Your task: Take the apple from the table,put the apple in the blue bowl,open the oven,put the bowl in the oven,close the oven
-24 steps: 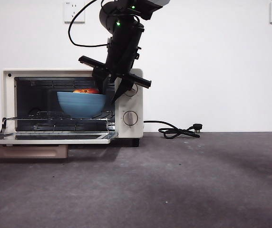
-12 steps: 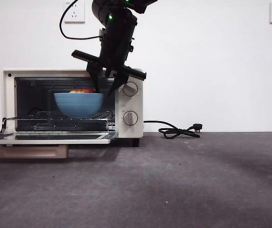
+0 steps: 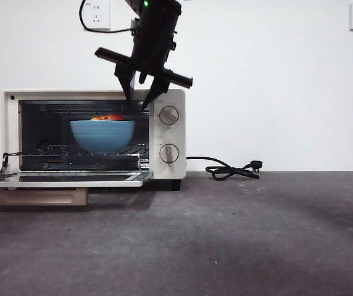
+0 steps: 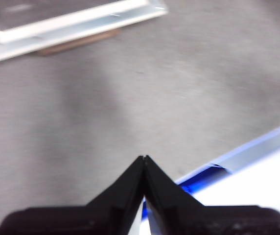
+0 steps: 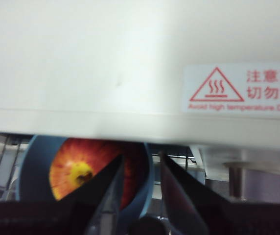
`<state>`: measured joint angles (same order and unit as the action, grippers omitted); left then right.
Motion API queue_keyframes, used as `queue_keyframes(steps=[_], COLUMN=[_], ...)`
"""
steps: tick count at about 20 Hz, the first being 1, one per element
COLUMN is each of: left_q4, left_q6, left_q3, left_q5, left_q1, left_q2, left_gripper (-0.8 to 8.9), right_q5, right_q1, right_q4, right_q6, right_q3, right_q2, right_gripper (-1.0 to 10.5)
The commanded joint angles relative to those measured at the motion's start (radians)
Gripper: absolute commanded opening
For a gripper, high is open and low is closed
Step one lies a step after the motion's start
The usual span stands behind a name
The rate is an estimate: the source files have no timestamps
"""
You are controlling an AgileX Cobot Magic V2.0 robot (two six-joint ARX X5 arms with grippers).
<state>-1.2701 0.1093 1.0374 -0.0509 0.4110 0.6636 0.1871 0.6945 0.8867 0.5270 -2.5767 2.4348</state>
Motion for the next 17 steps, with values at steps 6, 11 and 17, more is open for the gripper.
queue_keyframes(steps=[6, 11, 17], left_q4=[0.021, 0.062, 0.111], left_q6=[-0.034, -0.061, -0.109], left_q3=[-0.008, -0.008, -0.008], left_q5=[0.098, 0.108, 0.107], left_q1=[0.000, -0.002, -0.051], left_q2=[0.000, 0.010, 0.053], left_gripper=[-0.08, -0.09, -0.09], right_q5=[0.073, 0.134, 0.226], right_q1=[0.067, 0.110, 0.119], right_q4=[0.046, 0.086, 0.246], right_q6=[-0.172, -0.284, -0.346], right_q3=[-0.007, -0.007, -0.007], right_q2=[-0.116, -0.195, -0.301], right_gripper=[1.2, 1.2, 1.2])
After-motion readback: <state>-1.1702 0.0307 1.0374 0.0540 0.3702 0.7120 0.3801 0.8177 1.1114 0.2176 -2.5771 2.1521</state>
